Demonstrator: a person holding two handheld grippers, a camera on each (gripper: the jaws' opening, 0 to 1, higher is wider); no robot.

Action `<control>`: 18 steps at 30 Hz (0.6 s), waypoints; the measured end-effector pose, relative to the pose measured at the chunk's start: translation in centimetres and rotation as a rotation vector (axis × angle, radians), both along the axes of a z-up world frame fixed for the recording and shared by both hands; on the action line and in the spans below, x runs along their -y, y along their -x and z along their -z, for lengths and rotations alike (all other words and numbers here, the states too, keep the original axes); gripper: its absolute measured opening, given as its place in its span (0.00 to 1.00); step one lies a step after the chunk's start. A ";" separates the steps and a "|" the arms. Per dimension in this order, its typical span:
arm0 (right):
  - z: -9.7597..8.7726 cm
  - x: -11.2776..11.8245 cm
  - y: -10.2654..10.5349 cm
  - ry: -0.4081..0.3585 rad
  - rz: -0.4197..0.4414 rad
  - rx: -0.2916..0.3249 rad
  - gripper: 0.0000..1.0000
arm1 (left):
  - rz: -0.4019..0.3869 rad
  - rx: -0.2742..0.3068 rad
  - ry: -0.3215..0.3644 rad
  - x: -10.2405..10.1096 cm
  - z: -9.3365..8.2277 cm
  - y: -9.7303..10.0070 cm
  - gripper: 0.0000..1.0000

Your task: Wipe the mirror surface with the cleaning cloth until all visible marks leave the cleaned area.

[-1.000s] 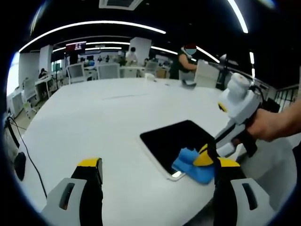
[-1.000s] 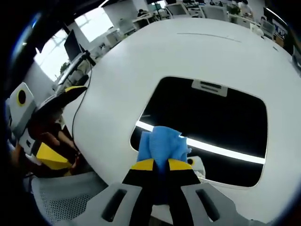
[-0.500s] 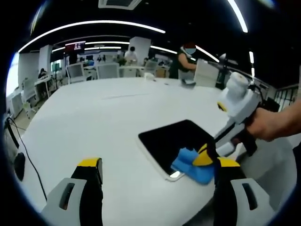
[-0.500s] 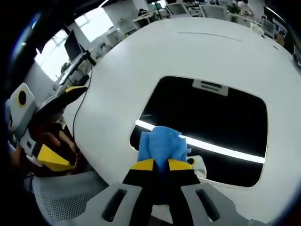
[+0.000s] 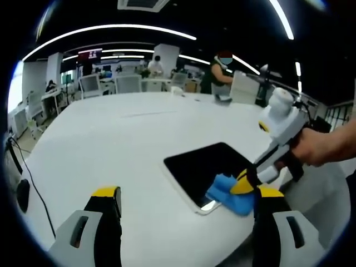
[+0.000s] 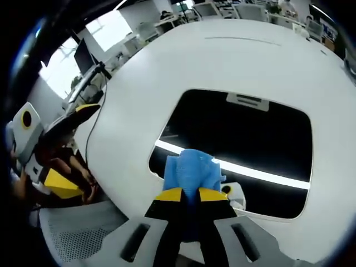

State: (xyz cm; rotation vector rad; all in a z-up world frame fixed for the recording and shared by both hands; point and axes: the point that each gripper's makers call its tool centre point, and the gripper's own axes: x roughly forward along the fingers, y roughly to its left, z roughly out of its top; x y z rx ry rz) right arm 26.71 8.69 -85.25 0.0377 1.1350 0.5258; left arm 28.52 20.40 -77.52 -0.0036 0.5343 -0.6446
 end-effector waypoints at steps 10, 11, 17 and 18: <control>0.0 0.4 0.0 -0.003 0.008 -0.005 0.04 | 0.004 0.000 0.004 0.3 -0.1 0.0 1.00; 0.0 0.5 0.0 -0.003 0.007 -0.004 0.04 | 0.004 0.000 0.004 0.4 -0.1 0.0 1.00; 0.0 1.3 0.0 0.001 0.011 -0.007 0.04 | 0.004 0.001 0.003 0.4 -0.1 -0.1 1.00; 0.0 1.5 0.0 0.001 0.012 -0.008 0.04 | 0.004 0.000 0.003 0.4 -0.1 -0.1 1.00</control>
